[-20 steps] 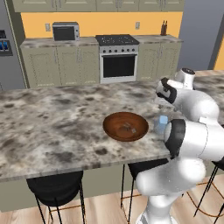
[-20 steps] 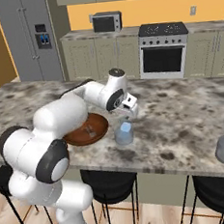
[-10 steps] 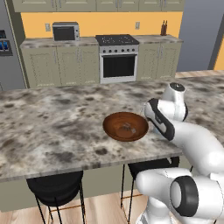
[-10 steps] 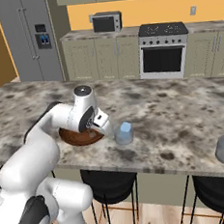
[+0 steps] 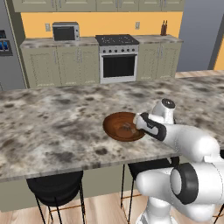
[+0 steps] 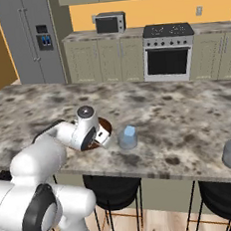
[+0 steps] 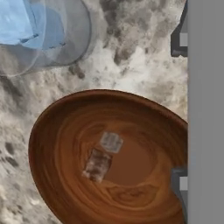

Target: There are four ice cubes in the ice bowl. Place two ice cubes in each glass of water.

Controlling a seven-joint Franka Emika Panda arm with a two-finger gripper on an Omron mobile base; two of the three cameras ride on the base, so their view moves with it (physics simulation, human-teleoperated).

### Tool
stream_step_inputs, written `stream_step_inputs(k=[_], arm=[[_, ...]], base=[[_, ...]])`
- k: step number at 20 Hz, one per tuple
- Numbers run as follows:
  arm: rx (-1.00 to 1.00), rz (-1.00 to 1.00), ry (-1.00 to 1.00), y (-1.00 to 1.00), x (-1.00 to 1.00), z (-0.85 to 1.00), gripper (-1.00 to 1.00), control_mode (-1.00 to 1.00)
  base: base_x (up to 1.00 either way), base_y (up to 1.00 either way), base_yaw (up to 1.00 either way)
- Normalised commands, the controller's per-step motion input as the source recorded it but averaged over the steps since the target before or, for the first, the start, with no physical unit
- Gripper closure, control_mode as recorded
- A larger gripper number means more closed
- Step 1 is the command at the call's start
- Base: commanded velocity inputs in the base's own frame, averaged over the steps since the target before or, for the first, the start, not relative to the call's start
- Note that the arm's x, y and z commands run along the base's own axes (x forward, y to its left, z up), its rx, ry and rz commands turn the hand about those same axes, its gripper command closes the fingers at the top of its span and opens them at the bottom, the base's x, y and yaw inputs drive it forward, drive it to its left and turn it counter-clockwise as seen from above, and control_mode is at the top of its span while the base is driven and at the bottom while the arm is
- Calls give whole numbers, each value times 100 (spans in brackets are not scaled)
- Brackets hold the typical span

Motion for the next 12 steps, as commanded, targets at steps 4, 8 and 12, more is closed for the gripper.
stream_step_inputs(k=[4,8,12], arm=[[0,-6,12,33,61,-36,-100,-100],[0,0,16,1,4,-46,-100,-100],[0,0,5,3,16,-26,-100,-100]], base=[[0,0,0],[0,0,0],[0,0,0]])
